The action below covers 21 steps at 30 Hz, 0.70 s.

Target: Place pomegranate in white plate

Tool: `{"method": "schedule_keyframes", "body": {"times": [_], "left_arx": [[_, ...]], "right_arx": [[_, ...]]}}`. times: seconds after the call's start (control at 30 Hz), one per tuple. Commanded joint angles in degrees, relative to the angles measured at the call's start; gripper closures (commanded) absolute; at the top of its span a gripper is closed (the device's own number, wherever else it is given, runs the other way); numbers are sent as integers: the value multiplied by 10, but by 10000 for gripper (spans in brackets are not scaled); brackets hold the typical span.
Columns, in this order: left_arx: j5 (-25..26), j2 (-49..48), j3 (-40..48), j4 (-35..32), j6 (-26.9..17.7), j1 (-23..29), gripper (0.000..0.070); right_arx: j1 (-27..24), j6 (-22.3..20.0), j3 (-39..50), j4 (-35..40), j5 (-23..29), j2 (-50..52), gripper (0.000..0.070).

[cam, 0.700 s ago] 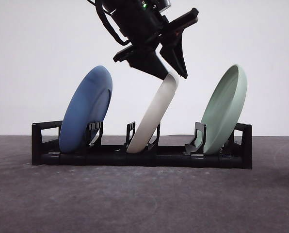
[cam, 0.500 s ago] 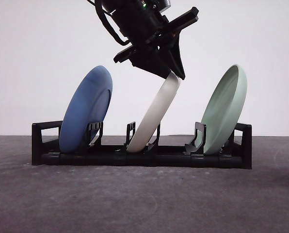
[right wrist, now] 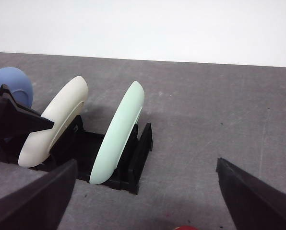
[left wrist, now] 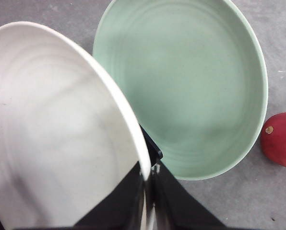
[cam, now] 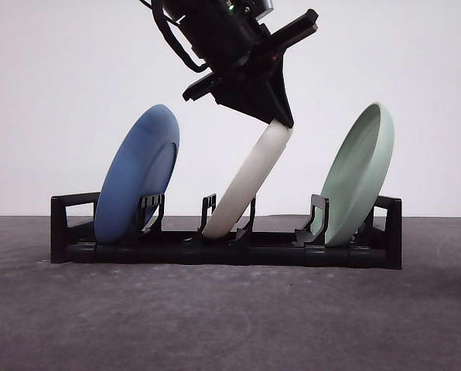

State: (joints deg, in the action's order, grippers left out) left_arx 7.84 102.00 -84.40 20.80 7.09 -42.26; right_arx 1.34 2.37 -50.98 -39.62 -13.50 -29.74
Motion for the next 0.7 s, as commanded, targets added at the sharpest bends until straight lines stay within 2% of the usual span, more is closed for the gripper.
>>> {"method": "schedule_keyframes", "body": {"times": [0.0,0.43,0.53,0.67], "left_arx": [[3,0,-15,-7,0,-6,690],[3,-107,-15,-5,-32,-5,690],[3,-137,-15,13,-37,-11,690],[3,-177,-15,71,-67,-33,690]], "right_arx": [[1,6,-10,5,0,-1,106],[1,6,-10,6,0,-1,106],[1,6,-10,6,0,-1,106],[1,6,-10,6,0,-1,106]]}}
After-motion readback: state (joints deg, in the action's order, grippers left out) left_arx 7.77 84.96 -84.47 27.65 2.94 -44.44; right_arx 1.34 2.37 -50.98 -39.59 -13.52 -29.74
